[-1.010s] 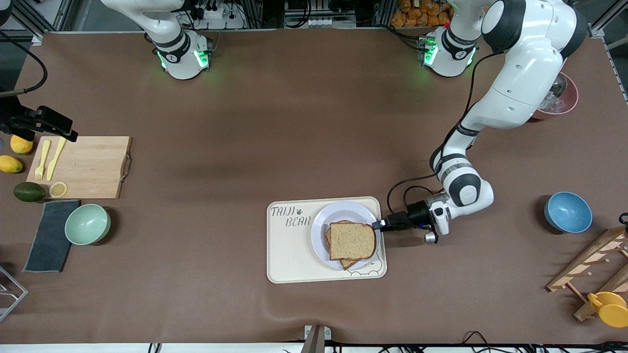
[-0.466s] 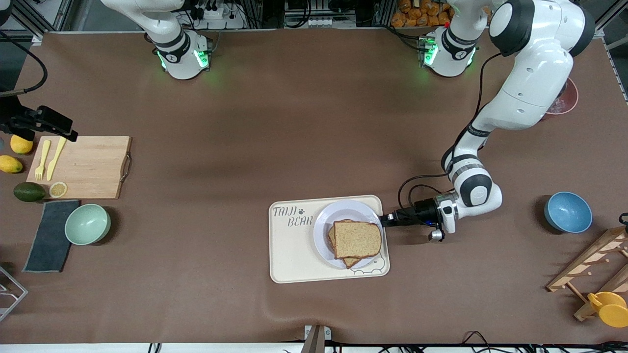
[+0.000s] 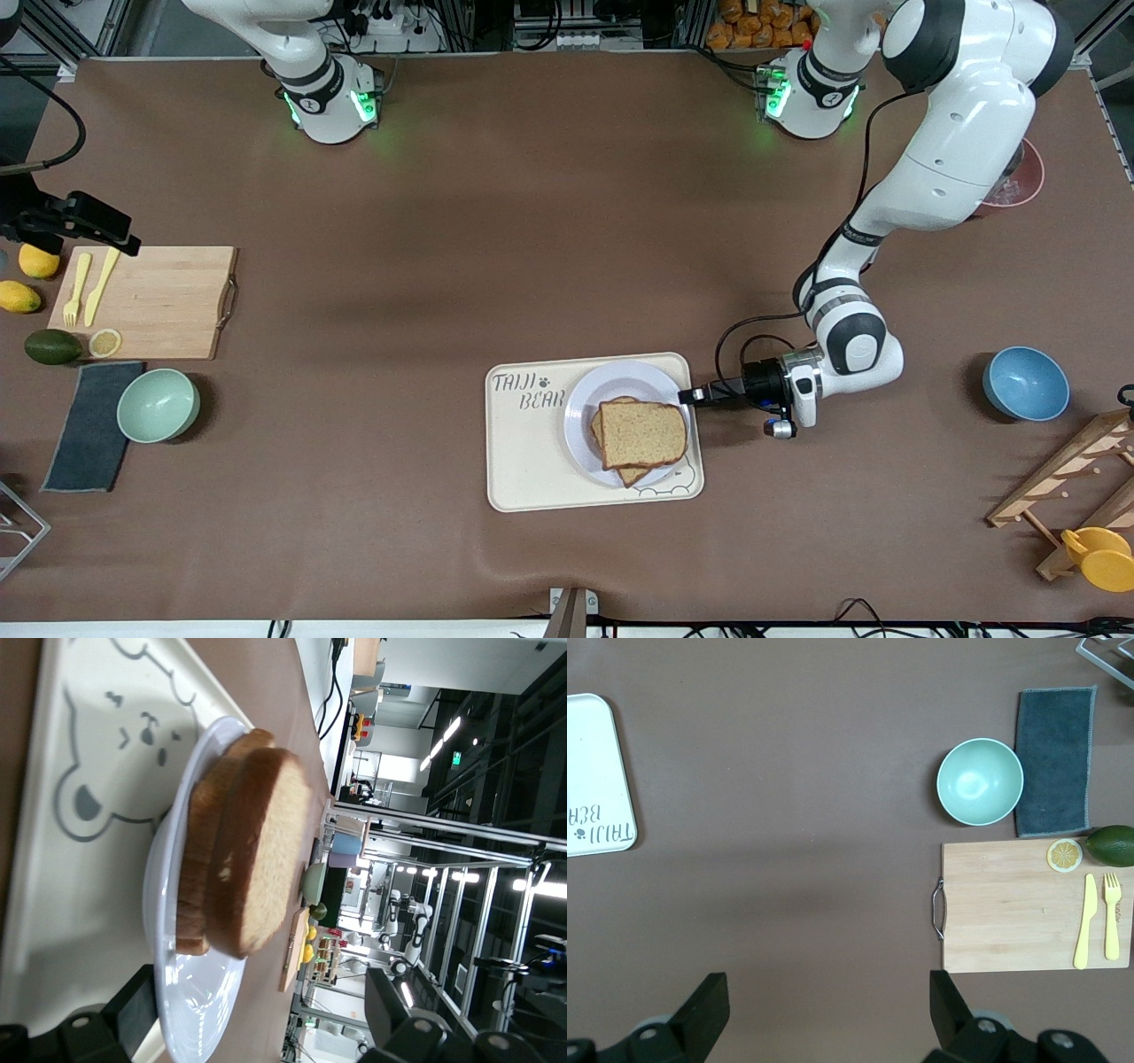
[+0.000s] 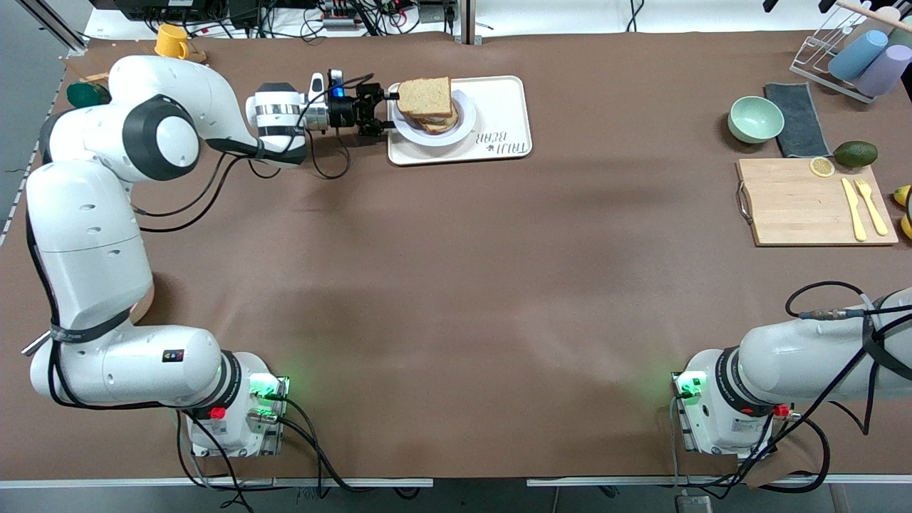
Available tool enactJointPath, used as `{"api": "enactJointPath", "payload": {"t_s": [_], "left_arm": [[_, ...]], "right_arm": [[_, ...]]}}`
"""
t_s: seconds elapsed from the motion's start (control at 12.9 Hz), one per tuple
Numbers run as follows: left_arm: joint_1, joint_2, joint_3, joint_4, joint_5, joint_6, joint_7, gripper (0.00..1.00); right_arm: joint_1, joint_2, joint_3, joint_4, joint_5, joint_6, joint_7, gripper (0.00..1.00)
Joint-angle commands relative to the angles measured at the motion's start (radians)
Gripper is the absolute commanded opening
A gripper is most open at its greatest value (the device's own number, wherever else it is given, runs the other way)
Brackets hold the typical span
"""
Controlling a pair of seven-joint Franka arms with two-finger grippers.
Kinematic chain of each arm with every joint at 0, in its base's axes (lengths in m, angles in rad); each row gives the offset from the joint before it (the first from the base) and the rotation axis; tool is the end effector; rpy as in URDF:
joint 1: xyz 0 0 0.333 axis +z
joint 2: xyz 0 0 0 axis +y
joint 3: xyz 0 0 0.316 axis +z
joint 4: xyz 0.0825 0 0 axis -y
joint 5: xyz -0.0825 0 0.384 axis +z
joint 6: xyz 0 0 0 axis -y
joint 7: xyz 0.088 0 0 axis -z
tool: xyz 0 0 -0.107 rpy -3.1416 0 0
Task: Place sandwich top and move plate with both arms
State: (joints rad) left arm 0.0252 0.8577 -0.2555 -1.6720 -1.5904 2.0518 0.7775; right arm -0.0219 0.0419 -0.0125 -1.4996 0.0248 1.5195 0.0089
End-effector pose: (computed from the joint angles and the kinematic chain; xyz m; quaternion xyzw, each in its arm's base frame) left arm 0.6384 -0.1879 0.1317 0.7607 0.1235 -0.0060 0.6372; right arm 0.5625 -0.0164 0.6301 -0.9996 0.0211 0.0108 0.0123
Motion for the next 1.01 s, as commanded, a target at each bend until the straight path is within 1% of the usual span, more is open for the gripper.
{"api": "enactJointPath", "payload": {"t_s": [0.0, 0.31, 0.54, 0.78, 0.93], "left_arm": [[0.005, -0.068, -0.002, -0.020, 0.049, -0.008, -0.122, 1.00], [0.008, -0.098, -0.002, -0.026, 0.105, -0.015, -0.199, 1.00], [0.015, -0.120, -0.001, -0.031, 0.115, -0.064, -0.245, 1.00], [0.012, -0.183, -0.001, -0.028, 0.182, -0.064, -0.392, 1.00], [0.012, -0.236, -0.001, -0.025, 0.260, -0.064, -0.501, 1.00]], "right_arm": [[-0.018, -0.002, 0.012, 0.004, -0.006, -0.009, 0.014, 1.00], [-0.016, -0.002, 0.012, 0.002, -0.002, -0.010, 0.014, 1.00], [-0.016, 0.000, 0.012, -0.005, -0.002, -0.009, 0.014, 1.00], [-0.016, 0.000, 0.012, -0.013, -0.002, -0.007, 0.014, 1.00], [-0.018, 0.000, 0.012, -0.013, 0.000, -0.007, 0.014, 1.00]]}}
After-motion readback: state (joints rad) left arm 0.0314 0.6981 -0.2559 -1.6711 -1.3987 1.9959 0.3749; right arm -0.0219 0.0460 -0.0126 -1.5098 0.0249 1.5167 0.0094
